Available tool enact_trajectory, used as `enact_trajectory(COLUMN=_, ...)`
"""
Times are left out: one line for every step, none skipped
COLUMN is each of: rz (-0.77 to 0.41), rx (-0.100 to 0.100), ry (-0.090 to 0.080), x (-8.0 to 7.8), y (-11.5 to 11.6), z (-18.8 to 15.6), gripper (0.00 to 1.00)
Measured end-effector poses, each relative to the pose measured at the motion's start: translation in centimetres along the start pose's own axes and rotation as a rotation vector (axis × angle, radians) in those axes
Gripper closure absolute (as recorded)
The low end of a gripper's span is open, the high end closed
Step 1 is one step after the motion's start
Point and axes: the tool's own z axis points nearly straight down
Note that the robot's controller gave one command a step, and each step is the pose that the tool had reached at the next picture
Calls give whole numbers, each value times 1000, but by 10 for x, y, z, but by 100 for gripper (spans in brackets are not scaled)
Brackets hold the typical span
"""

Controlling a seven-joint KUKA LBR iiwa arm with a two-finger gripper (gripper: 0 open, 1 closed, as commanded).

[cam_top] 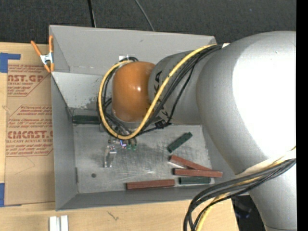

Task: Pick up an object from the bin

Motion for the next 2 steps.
enact_trajectory(rz=284, rx=4, ry=1, x=22, y=-140, z=-19, gripper=100)
enact_trajectory(rz=284, rx=3, ry=1, x=22, y=-140, z=-19, gripper=0)
